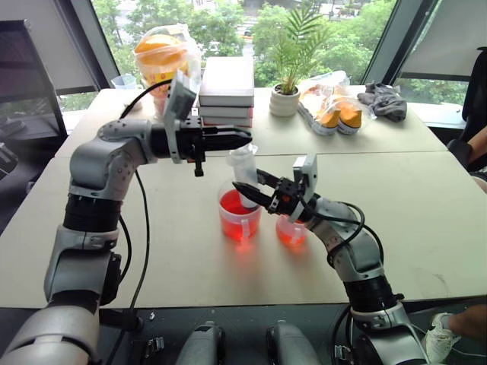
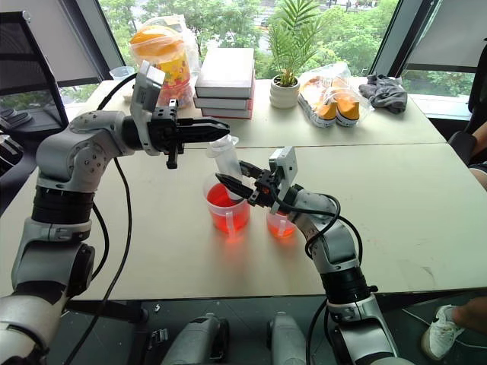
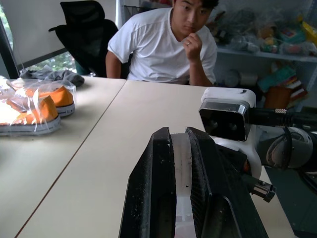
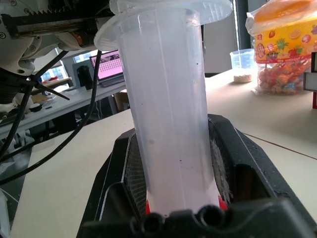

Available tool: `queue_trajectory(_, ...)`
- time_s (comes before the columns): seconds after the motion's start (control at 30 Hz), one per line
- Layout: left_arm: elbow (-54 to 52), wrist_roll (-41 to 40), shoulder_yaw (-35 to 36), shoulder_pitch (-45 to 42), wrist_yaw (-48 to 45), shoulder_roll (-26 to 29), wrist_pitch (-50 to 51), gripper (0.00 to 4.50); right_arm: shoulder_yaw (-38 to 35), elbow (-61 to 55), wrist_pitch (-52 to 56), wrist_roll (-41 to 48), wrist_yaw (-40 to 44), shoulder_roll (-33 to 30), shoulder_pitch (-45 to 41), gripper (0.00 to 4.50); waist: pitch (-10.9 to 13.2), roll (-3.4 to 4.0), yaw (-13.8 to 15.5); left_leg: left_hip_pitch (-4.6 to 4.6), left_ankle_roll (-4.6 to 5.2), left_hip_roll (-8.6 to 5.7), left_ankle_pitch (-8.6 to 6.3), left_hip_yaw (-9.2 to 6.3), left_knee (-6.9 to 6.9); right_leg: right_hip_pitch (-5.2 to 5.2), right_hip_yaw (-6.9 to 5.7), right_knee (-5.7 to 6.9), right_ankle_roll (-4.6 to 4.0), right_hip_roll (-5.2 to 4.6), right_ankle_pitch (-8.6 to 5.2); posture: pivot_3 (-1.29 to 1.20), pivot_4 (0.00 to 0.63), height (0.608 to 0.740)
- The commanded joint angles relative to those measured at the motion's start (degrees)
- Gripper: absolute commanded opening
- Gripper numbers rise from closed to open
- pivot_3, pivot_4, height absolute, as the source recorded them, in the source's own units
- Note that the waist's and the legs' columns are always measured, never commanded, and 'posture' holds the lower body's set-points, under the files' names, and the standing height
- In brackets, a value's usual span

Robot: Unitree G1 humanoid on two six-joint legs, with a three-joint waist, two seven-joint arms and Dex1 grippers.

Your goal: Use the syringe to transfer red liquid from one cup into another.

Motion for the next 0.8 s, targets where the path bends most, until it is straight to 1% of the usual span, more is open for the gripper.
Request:
queue_trajectory(0.03,0.8,0.3,3.4,-4.8,0.9,1.4,-2.0,0.04,0.8,-1.8,1.1,1.4,1.8,-0.5,-0.6,1.43,0.0,0.00,0.0,0.00,0.00,0.00,0.00,0.00,0.01,0.00,0.00,0.00,0.00,0.00,0.00,0.00,0.150,0.740)
queue_trajectory(0.27,3.8,1.8,3.9,-7.4,0.9,2.4,-3.9,0.04,1.2,-0.2,1.6,1.7,2.8,-0.6,-1.2,1.43,0.0,0.00,-0.1,0.00,0.00,0.00,0.00,0.00,0.00,0.00,0.00,0.00,0.00,0.01,0.00,0.00,0.150,0.740)
queue_trajectory(0.8,7.2,3.3,4.2,-10.2,0.5,3.0,-6.5,0.04,2.0,0.3,1.9,2.1,3.3,-0.8,-1.0,1.43,0.0,0.00,-0.1,0.00,0.00,0.00,0.00,0.00,0.00,0.00,0.00,0.01,0.00,0.01,0.00,0.00,0.150,0.740)
